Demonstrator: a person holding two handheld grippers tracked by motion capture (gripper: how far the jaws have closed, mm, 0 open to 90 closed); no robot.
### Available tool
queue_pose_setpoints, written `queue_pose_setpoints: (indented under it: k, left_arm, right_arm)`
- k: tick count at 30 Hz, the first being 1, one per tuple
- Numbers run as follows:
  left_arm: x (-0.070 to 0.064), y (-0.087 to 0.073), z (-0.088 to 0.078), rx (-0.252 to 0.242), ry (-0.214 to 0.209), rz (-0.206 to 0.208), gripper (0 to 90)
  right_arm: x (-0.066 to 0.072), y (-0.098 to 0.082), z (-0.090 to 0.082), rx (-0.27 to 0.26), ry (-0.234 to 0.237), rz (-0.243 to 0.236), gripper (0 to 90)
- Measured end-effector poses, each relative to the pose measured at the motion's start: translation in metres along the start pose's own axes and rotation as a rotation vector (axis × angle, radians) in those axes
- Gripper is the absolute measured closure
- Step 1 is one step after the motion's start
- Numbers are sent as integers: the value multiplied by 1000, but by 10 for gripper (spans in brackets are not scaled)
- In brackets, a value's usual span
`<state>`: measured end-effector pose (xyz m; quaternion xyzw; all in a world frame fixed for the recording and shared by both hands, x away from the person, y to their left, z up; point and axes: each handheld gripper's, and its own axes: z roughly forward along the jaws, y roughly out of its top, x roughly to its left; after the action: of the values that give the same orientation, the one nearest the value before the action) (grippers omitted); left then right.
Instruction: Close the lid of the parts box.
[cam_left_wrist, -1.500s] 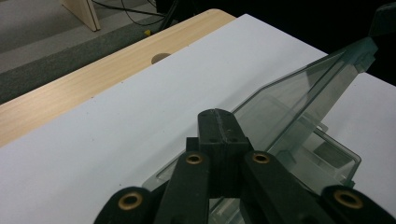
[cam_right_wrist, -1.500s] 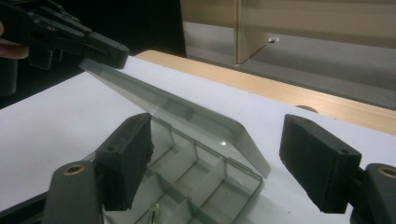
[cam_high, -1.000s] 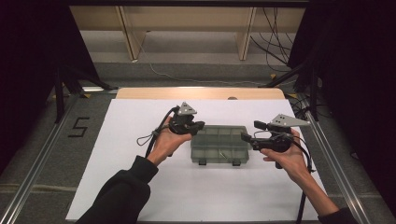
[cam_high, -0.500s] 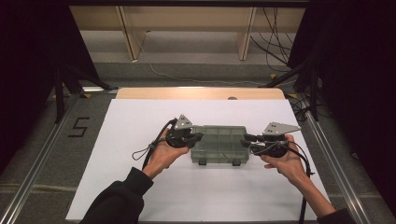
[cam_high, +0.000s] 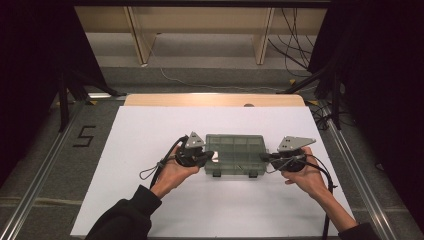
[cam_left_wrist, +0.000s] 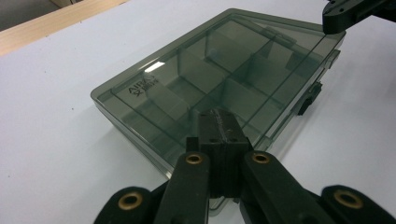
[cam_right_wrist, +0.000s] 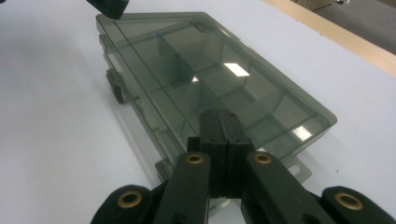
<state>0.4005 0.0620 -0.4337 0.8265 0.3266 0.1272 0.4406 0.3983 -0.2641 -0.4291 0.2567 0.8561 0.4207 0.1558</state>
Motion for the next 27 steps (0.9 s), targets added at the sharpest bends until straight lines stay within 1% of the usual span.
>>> queue_pose_setpoints:
  k: [1,2,4,5,7,8,9,10,11,13,14,15,16,17,18,21,22,24,27]
  left_arm:
    - [0,-1,0,7,0,11,894]
    - [0,-2,0,8,6,5,894]
    - [0,-4,1,16,-7,7,894]
    - [0,-5,1,23,2,10,894]
    - [-1,-8,3,22,-7,7,894]
    - [-2,-9,3,28,0,17,894]
    - [-3,-10,3,33,-1,13,894]
    - [-3,-10,3,37,3,29,894]
    - [-3,-11,3,42,3,30,894]
    - [-4,-12,4,42,5,22,894]
    - [-3,-13,4,50,1,27,894]
    - [-3,-14,5,51,-1,27,894]
    - [-4,-15,5,51,1,20,894]
    - [-4,-15,6,51,2,22,894]
    - [-3,-15,6,51,2,33,894]
    - [-4,-15,5,51,3,38,894]
    - [-5,-15,6,51,4,33,894]
    - [-4,-15,6,53,-1,45,894]
    - [-4,-15,6,53,1,45,894]
  right_arm:
    - [-1,-2,1,5,-2,2,900]
    - [-2,-3,1,11,-1,5,900]
    - [-3,-6,2,17,-9,10,900]
    - [-3,-6,2,19,-2,21,900]
    - [-4,-7,2,22,-7,17,900]
    - [-5,-8,2,26,-11,12,900]
    - [-5,-8,3,28,-8,16,900]
    - [-5,-9,4,31,-12,7,900]
    - [-5,-10,5,38,-10,8,900]
    - [-5,-12,6,47,-7,8,900]
    - [-5,-12,7,51,-5,15,900]
    - [-5,-13,8,55,-7,7,900]
    - [-4,-13,8,62,-6,13,900]
    - [-5,-13,9,58,-1,9,900]
    - [-5,-13,9,59,-3,5,900]
    - [-4,-13,9,61,-8,-6,900]
    - [-4,-13,9,59,-6,-5,900]
    - [-4,-13,9,60,-2,3,900]
    - [-5,-13,9,58,-2,-2,900]
